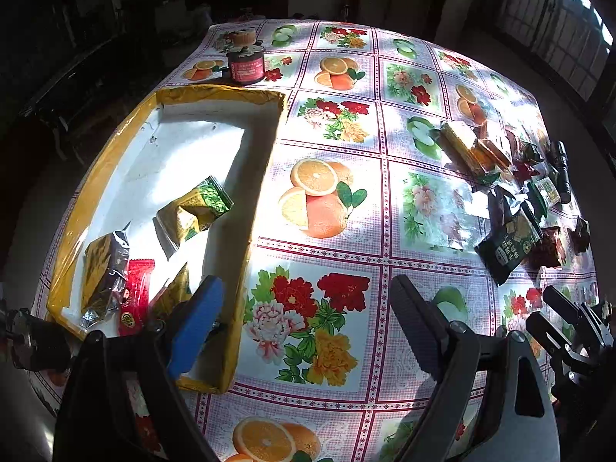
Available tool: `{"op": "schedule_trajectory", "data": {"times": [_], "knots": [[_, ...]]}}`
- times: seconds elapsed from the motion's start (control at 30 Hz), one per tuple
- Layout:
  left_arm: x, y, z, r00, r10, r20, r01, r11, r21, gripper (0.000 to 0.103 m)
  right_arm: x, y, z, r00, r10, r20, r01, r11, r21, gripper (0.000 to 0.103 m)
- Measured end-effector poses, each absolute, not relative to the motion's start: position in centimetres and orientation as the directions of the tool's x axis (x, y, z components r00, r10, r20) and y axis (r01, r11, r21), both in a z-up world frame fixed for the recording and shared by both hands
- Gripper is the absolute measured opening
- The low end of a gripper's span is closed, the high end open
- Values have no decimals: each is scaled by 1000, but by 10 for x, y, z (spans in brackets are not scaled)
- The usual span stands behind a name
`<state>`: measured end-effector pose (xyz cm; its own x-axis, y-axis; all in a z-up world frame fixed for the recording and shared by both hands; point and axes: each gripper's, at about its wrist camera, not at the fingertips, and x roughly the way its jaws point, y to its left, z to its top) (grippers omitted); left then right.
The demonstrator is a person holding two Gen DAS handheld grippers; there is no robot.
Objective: Organize snacks
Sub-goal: 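Return both grippers to the snack pile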
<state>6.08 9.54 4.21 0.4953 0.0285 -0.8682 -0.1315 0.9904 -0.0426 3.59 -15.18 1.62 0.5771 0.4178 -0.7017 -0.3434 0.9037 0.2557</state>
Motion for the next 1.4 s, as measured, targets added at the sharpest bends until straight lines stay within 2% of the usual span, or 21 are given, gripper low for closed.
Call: {"op": "schedule_trajectory", "data": {"times": [0.27, 0.6, 0.9, 1.0, 1.07, 1.1, 1.13, 1.4], "knots": [[58, 39, 37, 479, -13, -878, -2, 1000, -16, 88, 29, -194, 12, 617, 374, -693, -250, 927, 278, 67], [58, -1, 28, 461, -23, -887, 85, 996, 18, 88, 32, -211, 9, 662, 329, -674, -198, 943, 266, 67], [83, -53, 20, 460, -69, -885, 275, 959, 68, 88, 81, -221, 8, 660, 252, -708, -118, 965, 234, 67], [94, -72, 17, 468, -63, -882, 328, 938, 107, 88, 97, -222, 5, 644, 242, -726, -102, 967, 232, 61], [105, -82, 13, 468, -55, -882, 344, 931, 125, 88, 106, -224, 2, 635, 237, -735, -92, 968, 232, 52], [111, -85, 11, 462, -54, -885, 348, 929, 125, 88, 110, -224, 1, 629, 230, -742, -86, 970, 228, 42], [117, -88, 8, 453, -58, -889, 353, 928, 120, 88, 113, -225, -1, 624, 235, -745, -87, 969, 232, 37], [145, -113, -7, 416, -84, -905, 398, 912, 98, 88, 114, -231, -8, 630, 302, -715, -118, 948, 296, 35]]}}
